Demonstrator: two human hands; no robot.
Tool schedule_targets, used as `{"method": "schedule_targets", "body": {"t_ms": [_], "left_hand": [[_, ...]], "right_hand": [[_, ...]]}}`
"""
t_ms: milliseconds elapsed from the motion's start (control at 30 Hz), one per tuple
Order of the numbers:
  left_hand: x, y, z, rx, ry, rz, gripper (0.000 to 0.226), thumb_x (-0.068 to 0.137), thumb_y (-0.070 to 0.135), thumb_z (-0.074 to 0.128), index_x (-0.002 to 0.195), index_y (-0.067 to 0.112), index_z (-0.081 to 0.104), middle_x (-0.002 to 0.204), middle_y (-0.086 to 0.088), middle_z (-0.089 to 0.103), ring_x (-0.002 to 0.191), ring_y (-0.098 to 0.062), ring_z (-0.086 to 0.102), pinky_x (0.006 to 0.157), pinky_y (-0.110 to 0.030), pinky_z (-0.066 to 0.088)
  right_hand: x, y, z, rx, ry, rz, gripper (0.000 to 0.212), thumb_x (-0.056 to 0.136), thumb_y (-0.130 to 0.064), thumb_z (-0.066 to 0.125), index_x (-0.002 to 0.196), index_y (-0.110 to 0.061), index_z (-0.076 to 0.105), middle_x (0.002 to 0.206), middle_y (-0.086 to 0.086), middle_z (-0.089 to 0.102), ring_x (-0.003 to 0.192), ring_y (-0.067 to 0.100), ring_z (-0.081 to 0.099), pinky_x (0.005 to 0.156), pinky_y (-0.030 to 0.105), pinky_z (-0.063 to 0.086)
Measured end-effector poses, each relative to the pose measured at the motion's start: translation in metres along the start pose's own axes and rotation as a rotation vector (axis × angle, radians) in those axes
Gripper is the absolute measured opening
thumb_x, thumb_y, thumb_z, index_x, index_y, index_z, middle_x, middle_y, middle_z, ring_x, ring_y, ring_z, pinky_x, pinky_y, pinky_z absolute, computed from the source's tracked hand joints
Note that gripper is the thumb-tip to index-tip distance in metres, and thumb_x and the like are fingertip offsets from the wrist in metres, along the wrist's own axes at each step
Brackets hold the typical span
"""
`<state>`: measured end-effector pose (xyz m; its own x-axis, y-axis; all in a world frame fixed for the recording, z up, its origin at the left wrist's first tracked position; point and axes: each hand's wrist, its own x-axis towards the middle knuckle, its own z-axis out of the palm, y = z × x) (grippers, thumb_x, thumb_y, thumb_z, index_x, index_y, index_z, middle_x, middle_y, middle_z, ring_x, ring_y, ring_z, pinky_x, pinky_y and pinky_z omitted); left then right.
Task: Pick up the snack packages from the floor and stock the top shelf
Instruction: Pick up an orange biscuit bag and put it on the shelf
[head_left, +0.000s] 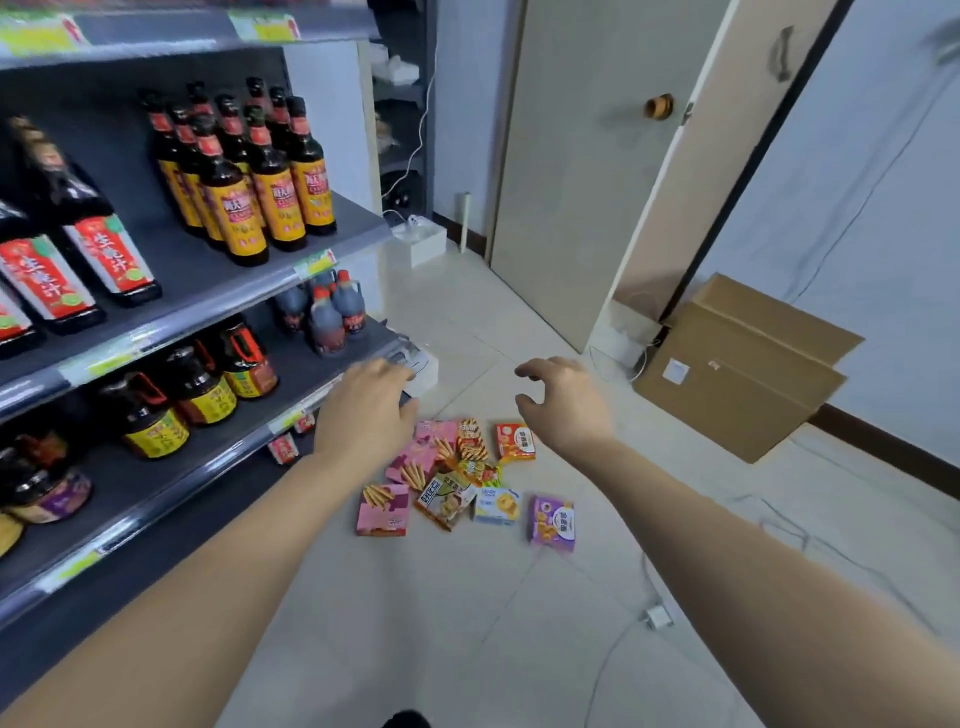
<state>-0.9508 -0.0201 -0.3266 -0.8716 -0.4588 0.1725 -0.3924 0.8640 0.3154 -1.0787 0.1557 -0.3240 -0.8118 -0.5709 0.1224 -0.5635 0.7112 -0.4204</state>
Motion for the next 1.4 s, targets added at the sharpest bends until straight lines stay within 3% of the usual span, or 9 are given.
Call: {"method": "schedule_targets", "body": {"t_ms": [167,567,833,1067,1400], "left_hand": [[0.078,0.014,0.056,-0.028,-0.082,0.039,0.036,0.091,0.026,0.057,0.126,0.015,0.058,0.123,-0.008,0.059,0.117,-0.029,0.049,0.095,-0.042,0.044],[0.267,0.048,0.211,-0.037,-0.365,0.119,0.032,0.094,0.023,0.047,0.124,0.015,0.057,0.118,-0.005,0.058,0.111,-0.023,0.050,0.088,-0.038,0.047],[0.356,0.067,0.343,0.001,-0.477,0.090,0.028,0.093,0.024,0.052,0.118,0.014,0.060,0.116,-0.005,0.059,0.109,-0.023,0.054,0.085,-0.035,0.049],[0.413,0.057,0.498,0.028,-0.585,0.102,0.027,0.094,0.022,0.050,0.118,0.013,0.059,0.112,-0.007,0.060,0.108,-0.025,0.053,0.086,-0.036,0.047],[0.456,-0.017,0.750,0.136,-0.695,0.151,0.035,0.094,0.027,0.052,0.126,0.015,0.054,0.113,-0.009,0.058,0.110,-0.028,0.052,0.087,-0.041,0.048]], "right_hand": [[0.065,0.058,0.016,-0.039,-0.044,0.077,0.037,0.090,-0.021,0.057,0.126,-0.018,0.059,0.120,0.005,0.062,0.120,0.022,0.048,0.094,0.032,0.041],[0.227,0.199,0.082,-0.084,-0.216,0.317,0.037,0.091,-0.023,0.056,0.128,-0.019,0.058,0.123,0.004,0.061,0.123,0.023,0.046,0.097,0.034,0.042],[0.307,0.301,0.155,-0.118,-0.373,0.340,0.038,0.093,-0.025,0.053,0.130,-0.021,0.056,0.126,0.001,0.060,0.123,0.022,0.047,0.095,0.033,0.042],[0.364,0.399,0.269,-0.125,-0.512,0.400,0.037,0.094,-0.025,0.052,0.131,-0.022,0.055,0.124,0.002,0.059,0.121,0.022,0.048,0.089,0.033,0.044],[0.385,0.522,0.508,-0.080,-0.568,0.513,0.036,0.094,-0.039,0.051,0.124,-0.021,0.060,0.115,0.002,0.064,0.114,0.022,0.052,0.085,0.033,0.045]]}}
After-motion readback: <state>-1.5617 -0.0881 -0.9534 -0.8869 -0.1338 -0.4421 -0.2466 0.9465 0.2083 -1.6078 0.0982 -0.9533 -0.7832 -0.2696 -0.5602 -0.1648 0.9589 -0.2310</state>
